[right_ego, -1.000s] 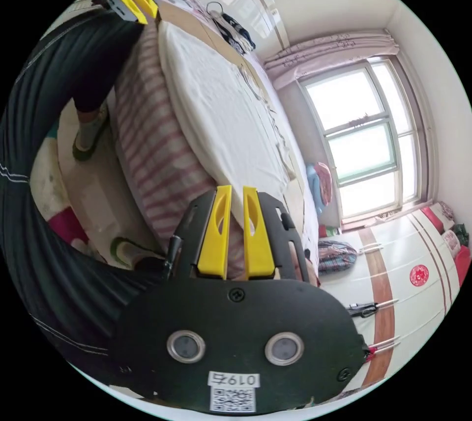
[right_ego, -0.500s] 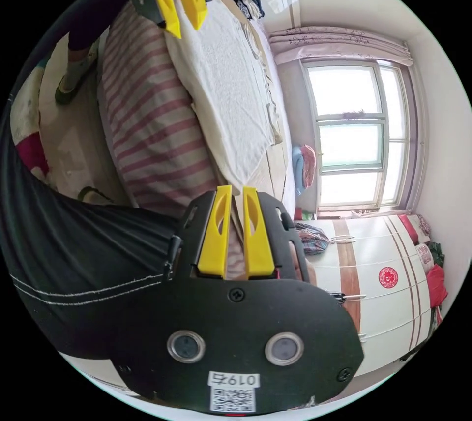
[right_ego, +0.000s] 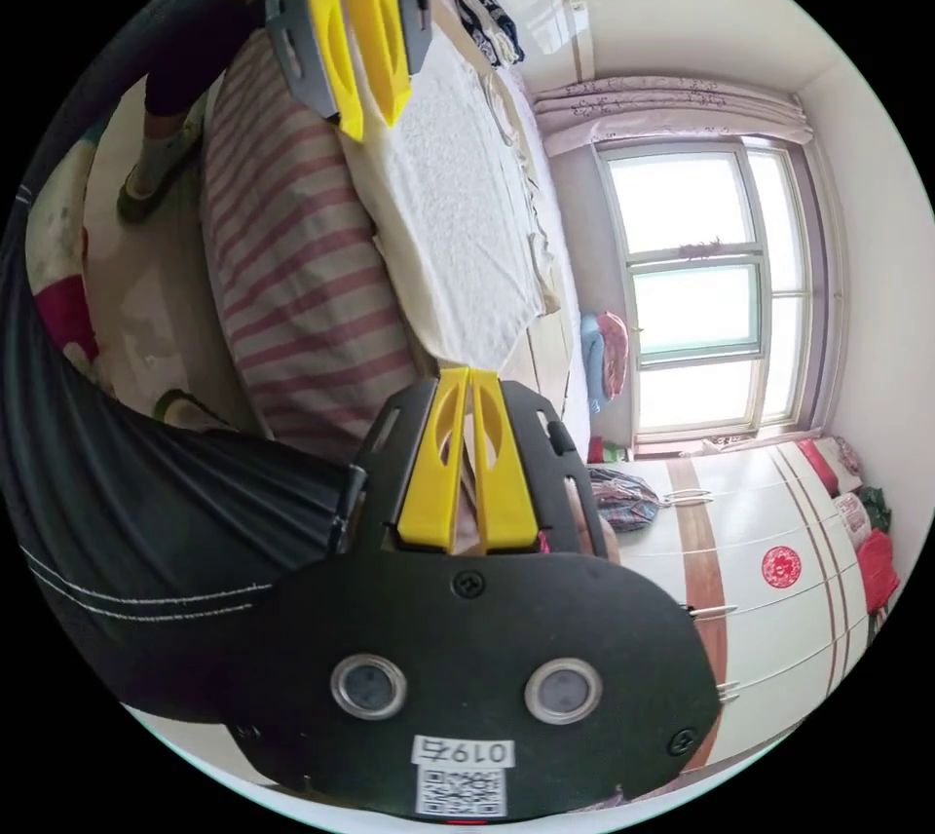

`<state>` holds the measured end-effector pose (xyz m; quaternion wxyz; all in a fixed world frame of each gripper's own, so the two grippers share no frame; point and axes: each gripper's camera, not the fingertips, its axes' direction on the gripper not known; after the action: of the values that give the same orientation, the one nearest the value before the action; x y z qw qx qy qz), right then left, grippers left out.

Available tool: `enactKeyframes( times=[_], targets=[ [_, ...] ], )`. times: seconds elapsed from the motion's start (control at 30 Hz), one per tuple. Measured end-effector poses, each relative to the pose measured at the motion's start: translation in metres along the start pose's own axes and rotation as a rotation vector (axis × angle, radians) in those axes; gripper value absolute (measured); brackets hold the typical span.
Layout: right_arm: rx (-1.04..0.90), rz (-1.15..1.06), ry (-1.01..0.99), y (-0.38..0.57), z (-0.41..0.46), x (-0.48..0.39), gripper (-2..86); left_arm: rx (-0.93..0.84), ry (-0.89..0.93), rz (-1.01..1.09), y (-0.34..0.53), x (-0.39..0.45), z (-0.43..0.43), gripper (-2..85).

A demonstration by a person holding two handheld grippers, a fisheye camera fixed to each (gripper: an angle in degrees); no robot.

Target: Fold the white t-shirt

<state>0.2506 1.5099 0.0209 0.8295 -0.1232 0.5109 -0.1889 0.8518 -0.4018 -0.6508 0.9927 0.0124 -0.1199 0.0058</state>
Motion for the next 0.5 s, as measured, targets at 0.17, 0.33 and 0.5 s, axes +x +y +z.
enactKeyframes(
  times=[0.17, 0.33, 0.5],
  targets=[
    [0.038, 0.146, -0.087, 0.022, -0.045, 0.053, -0.9, 0.073, 0.049, 0.040, -0.031, 0.022, -0.008, 4.4],
    [0.054, 0.175, -0.142, 0.043, -0.094, 0.086, -0.9, 0.067, 0.014, 0.089, -0.070, 0.053, -0.001, 5.8],
    [0.098, 0.321, -0.232, 0.064, -0.153, 0.134, -0.9, 0.091, -0.019, 0.148, -0.107, 0.086, 0.004, 5.9]
  ],
)
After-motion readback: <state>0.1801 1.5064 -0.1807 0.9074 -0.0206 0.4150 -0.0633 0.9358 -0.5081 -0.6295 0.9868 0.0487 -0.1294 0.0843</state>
